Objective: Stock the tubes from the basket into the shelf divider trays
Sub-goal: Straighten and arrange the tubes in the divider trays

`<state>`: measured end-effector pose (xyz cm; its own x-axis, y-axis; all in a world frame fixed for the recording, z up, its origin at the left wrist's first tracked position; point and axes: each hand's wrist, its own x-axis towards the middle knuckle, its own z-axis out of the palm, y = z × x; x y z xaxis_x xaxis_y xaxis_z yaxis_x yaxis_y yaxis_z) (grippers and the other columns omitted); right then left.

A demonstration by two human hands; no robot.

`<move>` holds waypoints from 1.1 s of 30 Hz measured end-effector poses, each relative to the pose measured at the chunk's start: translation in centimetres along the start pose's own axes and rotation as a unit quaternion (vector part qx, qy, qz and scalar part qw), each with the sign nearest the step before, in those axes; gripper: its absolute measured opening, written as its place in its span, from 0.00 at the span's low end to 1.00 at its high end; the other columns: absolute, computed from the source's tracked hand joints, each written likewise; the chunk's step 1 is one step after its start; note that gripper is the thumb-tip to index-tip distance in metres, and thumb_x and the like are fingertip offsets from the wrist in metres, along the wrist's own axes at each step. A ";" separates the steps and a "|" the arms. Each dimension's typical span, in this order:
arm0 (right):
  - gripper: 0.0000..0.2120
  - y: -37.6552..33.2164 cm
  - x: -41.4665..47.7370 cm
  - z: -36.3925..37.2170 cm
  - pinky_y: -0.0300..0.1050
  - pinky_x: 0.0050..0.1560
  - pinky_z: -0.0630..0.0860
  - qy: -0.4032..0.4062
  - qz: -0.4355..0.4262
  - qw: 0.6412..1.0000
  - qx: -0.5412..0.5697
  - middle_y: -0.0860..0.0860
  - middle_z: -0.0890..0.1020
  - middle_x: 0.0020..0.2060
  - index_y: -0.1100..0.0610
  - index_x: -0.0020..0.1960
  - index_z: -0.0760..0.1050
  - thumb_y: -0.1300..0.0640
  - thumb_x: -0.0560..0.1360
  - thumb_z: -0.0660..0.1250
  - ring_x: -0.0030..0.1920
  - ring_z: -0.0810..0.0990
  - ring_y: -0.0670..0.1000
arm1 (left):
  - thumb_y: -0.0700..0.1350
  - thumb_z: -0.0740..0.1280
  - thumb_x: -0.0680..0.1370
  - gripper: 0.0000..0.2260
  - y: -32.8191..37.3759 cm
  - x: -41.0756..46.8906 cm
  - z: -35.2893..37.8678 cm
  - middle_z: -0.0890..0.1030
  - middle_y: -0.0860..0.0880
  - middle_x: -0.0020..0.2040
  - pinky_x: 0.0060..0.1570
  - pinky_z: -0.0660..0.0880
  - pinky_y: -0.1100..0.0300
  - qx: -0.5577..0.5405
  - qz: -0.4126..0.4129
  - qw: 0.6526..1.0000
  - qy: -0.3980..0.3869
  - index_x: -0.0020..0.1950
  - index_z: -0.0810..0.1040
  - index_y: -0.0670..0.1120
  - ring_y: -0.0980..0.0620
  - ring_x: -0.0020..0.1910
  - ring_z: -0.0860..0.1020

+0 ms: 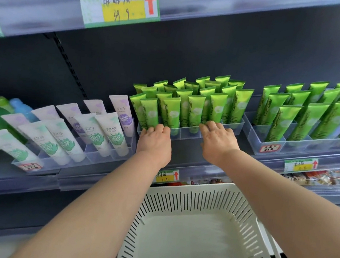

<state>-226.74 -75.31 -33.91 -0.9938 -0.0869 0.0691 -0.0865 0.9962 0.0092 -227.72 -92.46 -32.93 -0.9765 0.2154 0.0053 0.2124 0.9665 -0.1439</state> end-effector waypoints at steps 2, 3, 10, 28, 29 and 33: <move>0.24 0.0 -0.8 -0.1 0.53 0.58 0.68 0.003 -0.004 1.000 0.006 0.52 0.68 0.64 0.54 0.71 0.61 0.50 0.77 0.61 0.65 0.66 0.56 | 0.43 0.66 0.76 0.23 0.1 -0.7 -0.1 0.68 0.45 0.66 0.66 0.64 0.51 -0.001 -0.001 1.000 -0.001 0.69 0.64 0.45 0.43 0.66 0.69; 0.24 0.0 -1.2 -0.1 0.53 0.59 0.68 0.006 -0.005 1.000 0.010 0.52 0.68 0.65 0.54 0.71 0.61 0.48 0.78 0.61 0.65 0.66 0.56 | 0.44 0.66 0.77 0.22 0.2 -1.1 -0.1 0.68 0.45 0.66 0.66 0.64 0.50 -0.003 -0.001 1.000 -0.001 0.69 0.65 0.45 0.43 0.66 0.69; 0.26 -0.6 -3.6 -0.3 0.53 0.61 0.67 0.005 -0.007 1.000 0.014 0.52 0.68 0.64 0.54 0.71 0.61 0.42 0.78 0.58 0.66 0.65 0.55 | 0.60 0.62 0.78 0.27 0.4 -4.0 -0.4 0.68 0.45 0.67 0.68 0.63 0.48 -0.024 0.005 1.000 0.001 0.71 0.64 0.45 0.43 0.67 0.68; 0.24 -1.5 -8.0 -1.0 0.51 0.58 0.68 0.008 -0.014 1.000 0.013 0.51 0.69 0.61 0.54 0.68 0.64 0.41 0.78 0.59 0.63 0.67 0.55 | 0.65 0.62 0.76 0.32 0.7 -8.2 -0.2 0.69 0.45 0.67 0.69 0.64 0.48 -0.018 0.012 1.000 0.000 0.71 0.64 0.45 0.43 0.67 0.68; 0.23 -1.5 -8.1 -1.0 0.51 0.58 0.68 0.009 -0.015 1.000 0.012 0.51 0.70 0.60 0.54 0.67 0.65 0.41 0.78 0.59 0.62 0.67 0.55 | 0.65 0.62 0.76 0.32 0.7 -8.3 -0.3 0.69 0.45 0.67 0.69 0.63 0.48 -0.016 0.011 1.000 -0.002 0.71 0.64 0.45 0.43 0.67 0.68; 0.25 -1.5 -8.5 -0.9 0.52 0.59 0.68 0.009 -0.018 1.000 0.016 0.51 0.69 0.63 0.53 0.70 0.62 0.42 0.78 0.59 0.64 0.67 0.54 | 0.65 0.62 0.76 0.31 0.7 -8.5 -0.5 0.69 0.45 0.67 0.68 0.64 0.48 -0.010 0.008 1.000 -0.009 0.70 0.64 0.45 0.43 0.66 0.68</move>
<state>-218.15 -76.07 -33.60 -0.9885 -0.1232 0.0874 -0.1254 0.9919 -0.0201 -219.23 -93.51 -32.58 -0.9732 0.2295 -0.0142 0.2294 0.9654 -0.1243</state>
